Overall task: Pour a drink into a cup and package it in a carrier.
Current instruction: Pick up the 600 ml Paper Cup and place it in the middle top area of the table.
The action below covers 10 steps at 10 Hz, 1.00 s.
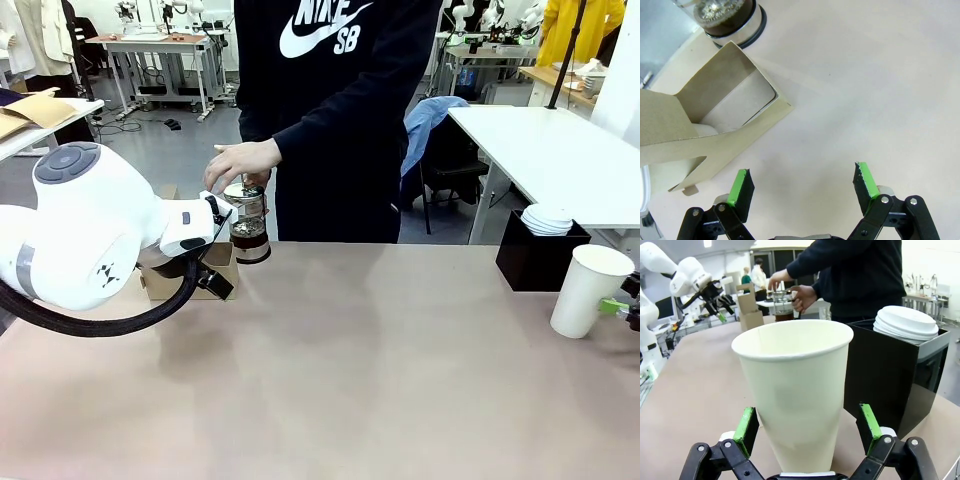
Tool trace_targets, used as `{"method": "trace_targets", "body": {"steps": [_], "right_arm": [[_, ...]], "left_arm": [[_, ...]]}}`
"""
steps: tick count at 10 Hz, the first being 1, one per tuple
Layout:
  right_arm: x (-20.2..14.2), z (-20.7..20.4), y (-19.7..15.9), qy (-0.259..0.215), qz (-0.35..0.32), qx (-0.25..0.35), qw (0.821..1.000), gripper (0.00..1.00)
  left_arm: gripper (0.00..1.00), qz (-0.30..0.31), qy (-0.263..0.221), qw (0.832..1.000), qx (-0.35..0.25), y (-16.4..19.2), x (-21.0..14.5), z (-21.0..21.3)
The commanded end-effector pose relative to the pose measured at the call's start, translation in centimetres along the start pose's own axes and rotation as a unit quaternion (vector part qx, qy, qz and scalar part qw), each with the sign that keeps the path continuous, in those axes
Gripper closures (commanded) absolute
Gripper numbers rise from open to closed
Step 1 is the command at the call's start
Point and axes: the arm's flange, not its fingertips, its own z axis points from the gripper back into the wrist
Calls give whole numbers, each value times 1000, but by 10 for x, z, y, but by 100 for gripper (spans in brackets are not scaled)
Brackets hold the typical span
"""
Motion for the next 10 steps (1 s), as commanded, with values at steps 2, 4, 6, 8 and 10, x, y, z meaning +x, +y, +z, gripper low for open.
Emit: {"method": "trace_targets", "body": {"steps": [2,4,6,8,10], "right_arm": [[-8,-19,0,-3,6,-8,1000,0],[-11,-30,0,-1,-8,1,1000,0],[-14,-42,-1,2,-13,11,1000,0],[-14,-53,-2,-1,-23,18,1000,0],[-11,-54,-2,-13,-32,26,999,20]], "left_arm": [[0,1,0,1000,-1,1,0,0],[0,1,0,1000,-1,1,0,0],[0,1,0,1000,-1,1,0,0],[0,1,0,1000,-1,1,0,0],[0,1,0,1000,-1,1,0,0]]}}
